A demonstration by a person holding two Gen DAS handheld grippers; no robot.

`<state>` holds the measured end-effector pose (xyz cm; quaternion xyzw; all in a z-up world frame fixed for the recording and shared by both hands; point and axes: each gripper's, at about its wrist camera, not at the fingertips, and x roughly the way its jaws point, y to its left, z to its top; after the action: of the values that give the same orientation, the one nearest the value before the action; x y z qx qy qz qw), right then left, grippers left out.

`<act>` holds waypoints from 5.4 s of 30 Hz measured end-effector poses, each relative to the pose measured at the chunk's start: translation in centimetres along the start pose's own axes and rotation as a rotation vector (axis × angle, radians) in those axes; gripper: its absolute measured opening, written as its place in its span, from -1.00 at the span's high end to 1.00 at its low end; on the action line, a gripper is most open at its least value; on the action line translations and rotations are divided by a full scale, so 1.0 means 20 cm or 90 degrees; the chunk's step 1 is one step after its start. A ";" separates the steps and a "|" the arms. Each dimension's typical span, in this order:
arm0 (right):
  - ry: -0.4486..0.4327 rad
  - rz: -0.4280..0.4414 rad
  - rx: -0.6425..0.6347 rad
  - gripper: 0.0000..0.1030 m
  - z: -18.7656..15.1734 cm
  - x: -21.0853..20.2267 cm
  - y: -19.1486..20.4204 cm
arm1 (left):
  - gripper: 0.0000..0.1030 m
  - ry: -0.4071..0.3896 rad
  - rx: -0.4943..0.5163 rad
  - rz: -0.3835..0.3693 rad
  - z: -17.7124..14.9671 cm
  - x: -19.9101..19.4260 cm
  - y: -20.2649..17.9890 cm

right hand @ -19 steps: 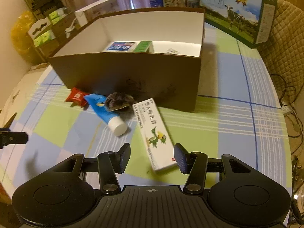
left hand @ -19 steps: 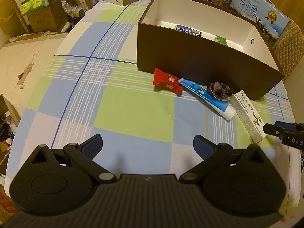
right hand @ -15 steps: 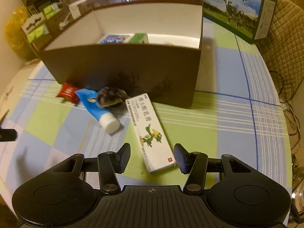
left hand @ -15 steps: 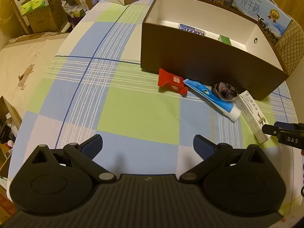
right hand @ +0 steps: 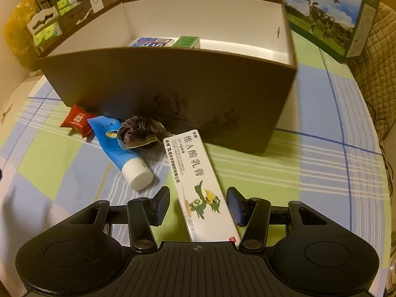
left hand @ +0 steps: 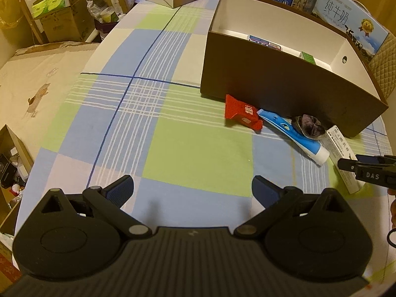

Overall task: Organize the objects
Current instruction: 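Grasp the white ointment box with the right tool, then grasp the red candy packet with the left tool while the right holds the ointment box, then lift and carry the candy packet and ointment box over the brown box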

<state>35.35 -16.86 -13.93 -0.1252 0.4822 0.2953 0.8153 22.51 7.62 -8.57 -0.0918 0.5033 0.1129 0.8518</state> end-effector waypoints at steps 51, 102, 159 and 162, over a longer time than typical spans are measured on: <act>0.015 -0.088 0.153 0.30 -0.19 -0.15 -0.25 | 0.20 -0.016 0.117 -0.138 0.17 0.48 -0.07; 0.007 -0.087 0.181 0.30 -0.19 -0.15 -0.26 | 0.54 0.031 0.249 -0.175 0.19 0.48 -0.22; -0.175 0.068 0.088 0.32 0.76 -0.24 -0.08 | 0.54 -0.106 0.218 -0.115 1.10 0.32 -0.39; -0.159 0.061 0.085 0.32 0.79 -0.16 -0.10 | 0.54 -0.097 0.224 -0.104 1.14 0.39 -0.40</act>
<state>46.66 -11.78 -3.32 -0.0094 0.4013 0.3146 0.8602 47.56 6.86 -4.15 0.0266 0.4406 -0.0399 0.8964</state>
